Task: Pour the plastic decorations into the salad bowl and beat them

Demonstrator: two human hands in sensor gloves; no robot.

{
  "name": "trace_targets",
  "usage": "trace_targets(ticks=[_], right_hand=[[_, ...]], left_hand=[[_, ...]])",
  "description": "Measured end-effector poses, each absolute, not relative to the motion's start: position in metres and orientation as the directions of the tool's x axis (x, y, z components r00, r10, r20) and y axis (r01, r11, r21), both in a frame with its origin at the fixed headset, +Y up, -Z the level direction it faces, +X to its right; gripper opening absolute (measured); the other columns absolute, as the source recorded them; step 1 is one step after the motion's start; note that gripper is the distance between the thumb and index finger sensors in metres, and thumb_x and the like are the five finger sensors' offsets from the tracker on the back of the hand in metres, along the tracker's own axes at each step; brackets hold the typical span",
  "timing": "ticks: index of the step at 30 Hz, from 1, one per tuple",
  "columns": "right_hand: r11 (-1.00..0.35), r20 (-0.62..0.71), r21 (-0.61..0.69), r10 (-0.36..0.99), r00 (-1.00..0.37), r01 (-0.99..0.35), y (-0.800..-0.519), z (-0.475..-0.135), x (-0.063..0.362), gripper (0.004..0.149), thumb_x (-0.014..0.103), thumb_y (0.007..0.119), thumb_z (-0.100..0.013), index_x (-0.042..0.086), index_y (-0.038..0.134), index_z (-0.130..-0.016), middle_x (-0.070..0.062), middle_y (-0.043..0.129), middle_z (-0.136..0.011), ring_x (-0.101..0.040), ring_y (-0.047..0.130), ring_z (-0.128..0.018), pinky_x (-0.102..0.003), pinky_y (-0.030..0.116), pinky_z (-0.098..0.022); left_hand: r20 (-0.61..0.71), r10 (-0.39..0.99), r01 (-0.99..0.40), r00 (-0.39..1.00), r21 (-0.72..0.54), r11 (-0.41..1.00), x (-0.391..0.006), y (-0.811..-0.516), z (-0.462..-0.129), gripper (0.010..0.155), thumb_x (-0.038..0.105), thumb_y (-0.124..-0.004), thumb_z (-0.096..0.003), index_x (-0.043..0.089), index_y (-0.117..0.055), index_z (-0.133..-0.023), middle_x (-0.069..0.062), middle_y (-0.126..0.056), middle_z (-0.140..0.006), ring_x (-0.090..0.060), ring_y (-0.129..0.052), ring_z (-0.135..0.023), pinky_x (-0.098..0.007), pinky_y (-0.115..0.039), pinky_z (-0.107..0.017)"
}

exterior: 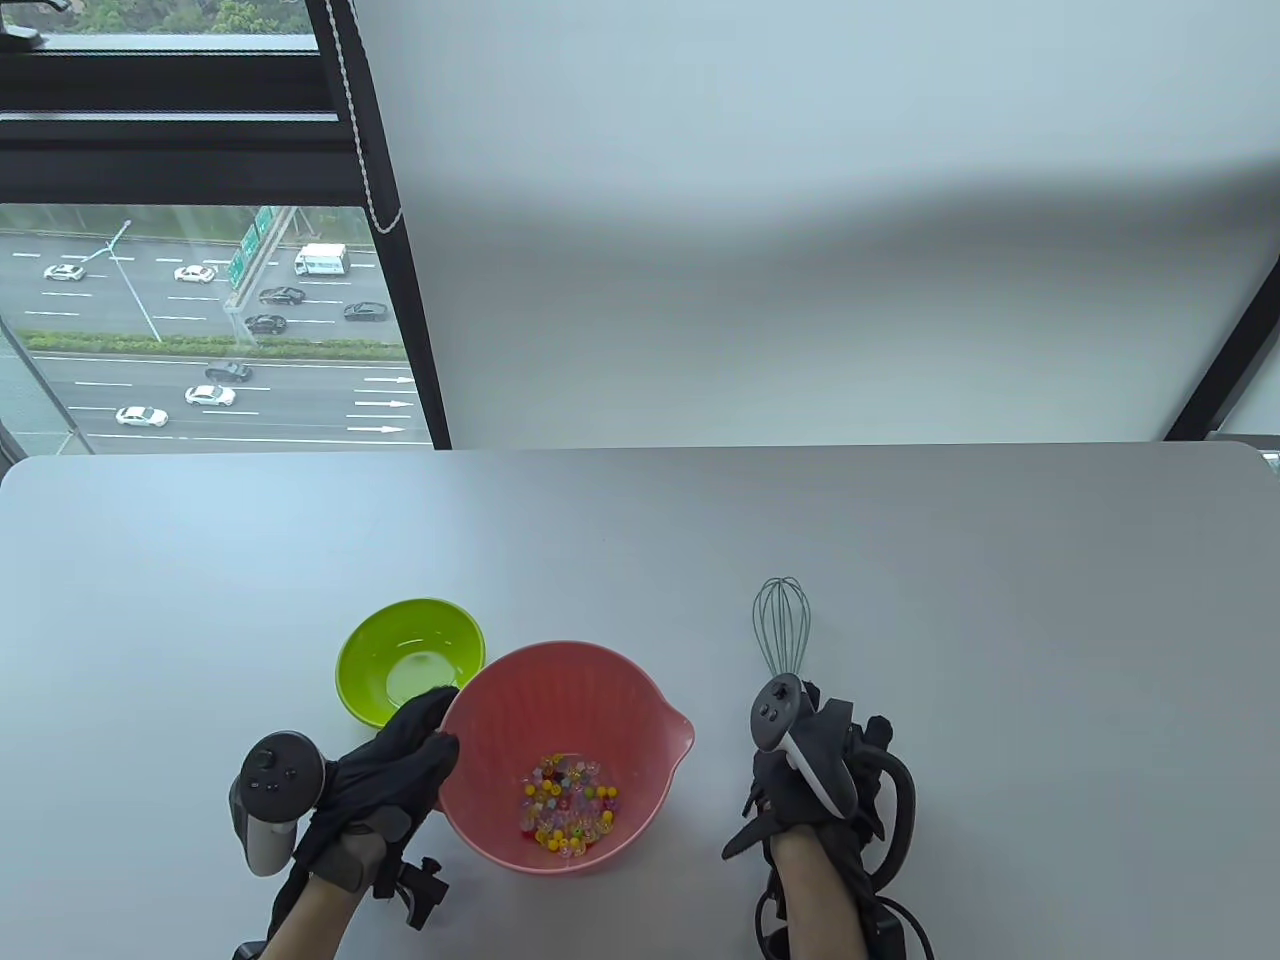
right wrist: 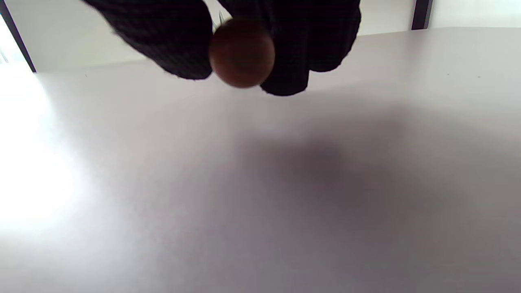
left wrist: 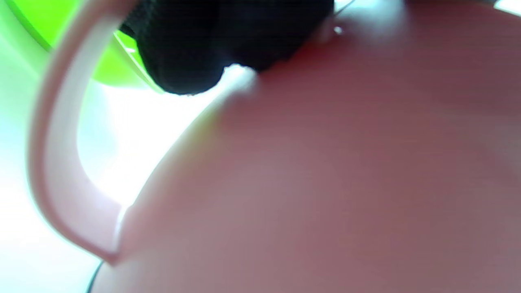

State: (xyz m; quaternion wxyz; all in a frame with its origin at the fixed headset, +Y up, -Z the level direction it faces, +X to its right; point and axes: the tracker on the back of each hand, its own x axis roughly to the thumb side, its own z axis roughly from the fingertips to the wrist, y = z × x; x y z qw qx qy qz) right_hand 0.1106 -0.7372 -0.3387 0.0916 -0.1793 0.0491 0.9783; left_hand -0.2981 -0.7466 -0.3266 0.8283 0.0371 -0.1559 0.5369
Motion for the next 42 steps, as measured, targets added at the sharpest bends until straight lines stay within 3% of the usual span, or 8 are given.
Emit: trace_targets(ticks=[6,10,18,23,27,35,40,42], right_hand=[[-0.875,-0.167,-0.389,0.373,-0.913,-0.287,-0.719,-0.323,0.107,0.06,0.055,0.06,-0.057,0.03,0.046,-0.109,0.008,0.083,-0.082,-0.024,0.072,-0.088,-0.053,0.034,-0.078],[-0.663,0.038,-0.551,0.587,-0.809,-0.507,-0.708,-0.31,0.109,0.05,0.058,0.056,-0.058,0.034,0.058,-0.102,0.012,0.086,-0.078,-0.02,0.076,-0.085,-0.051,0.041,-0.078],[-0.334,0.326,-0.466,0.796,-0.51,-0.819,-0.698,-0.302,0.113,0.041,0.065,0.055,-0.059,0.044,0.068,-0.091,0.017,0.085,-0.073,-0.015,0.075,-0.086,-0.049,0.042,-0.08],[-0.35,0.379,-0.41,0.774,-0.506,-0.842,-0.693,-0.301,0.103,0.038,0.066,0.059,-0.058,0.044,0.073,-0.085,0.017,0.085,-0.067,-0.015,0.077,-0.084,-0.05,0.045,-0.08],[-0.418,0.433,-0.359,0.717,-0.546,-0.835,-0.689,-0.298,0.084,0.04,0.066,0.061,-0.058,0.042,0.072,-0.089,0.017,0.086,-0.068,-0.016,0.077,-0.084,-0.05,0.045,-0.08],[-0.546,0.525,-0.461,0.467,-0.711,-0.699,-0.677,-0.279,0.042,0.049,0.066,0.063,-0.056,0.042,0.065,-0.099,0.018,0.084,-0.081,-0.018,0.075,-0.091,-0.051,0.045,-0.08],[-0.657,0.538,-0.492,0.287,-0.792,-0.572,-0.679,-0.272,0.017,0.075,0.065,0.071,-0.054,0.038,0.032,-0.113,0.018,0.078,-0.092,-0.018,0.079,-0.091,-0.052,0.048,-0.08],[-0.64,0.547,-0.505,0.281,-0.789,-0.578,-0.677,-0.269,0.013,0.077,0.063,0.072,-0.053,0.036,0.03,-0.113,0.018,0.079,-0.091,-0.017,0.081,-0.089,-0.052,0.049,-0.08]], left_hand=[[0.296,0.88,-0.905,0.37,-0.099,0.414,-0.297,-0.747,-0.326,0.067,0.056,-0.069,-0.0527,0.008,-0.068,-0.099,0.0,-0.092,-0.043,-0.028,-0.095,-0.054,-0.055,-0.064,-0.068],[0.295,0.88,-0.904,0.372,-0.1,0.416,-0.297,-0.747,-0.326,0.067,0.057,-0.069,-0.0527,0.008,-0.069,-0.098,0.0,-0.092,-0.044,-0.028,-0.095,-0.054,-0.055,-0.064,-0.068],[0.29,0.885,-0.908,0.365,-0.098,0.407,-0.296,-0.748,-0.325,0.067,0.057,-0.068,-0.0531,0.008,-0.07,-0.098,0.0,-0.092,-0.044,-0.028,-0.095,-0.054,-0.055,-0.064,-0.068],[0.282,0.89,-0.911,0.358,-0.102,0.399,-0.296,-0.748,-0.325,0.067,0.058,-0.067,-0.0531,0.008,-0.07,-0.098,0.0,-0.092,-0.044,-0.028,-0.095,-0.054,-0.055,-0.064,-0.068],[0.283,0.89,-0.911,0.358,-0.102,0.399,-0.296,-0.748,-0.325,0.067,0.058,-0.067,-0.0531,0.008,-0.07,-0.098,0.0,-0.092,-0.044,-0.028,-0.095,-0.054,-0.055,-0.064,-0.068],[0.285,0.889,-0.911,0.358,-0.101,0.399,-0.296,-0.748,-0.325,0.067,0.059,-0.067,-0.053,0.008,-0.071,-0.097,0.0,-0.092,-0.044,-0.029,-0.095,-0.054,-0.055,-0.064,-0.068],[0.288,0.888,-0.911,0.358,-0.099,0.399,-0.296,-0.748,-0.325,0.068,0.059,-0.067,-0.0531,0.008,-0.071,-0.097,0.0,-0.092,-0.044,-0.028,-0.095,-0.054,-0.055,-0.064,-0.068],[0.288,0.888,-0.911,0.357,-0.101,0.399,-0.296,-0.748,-0.325,0.068,0.058,-0.067,-0.0532,0.007,-0.071,-0.097,0.0,-0.092,-0.044,-0.028,-0.095,-0.054,-0.055,-0.064,-0.068]])
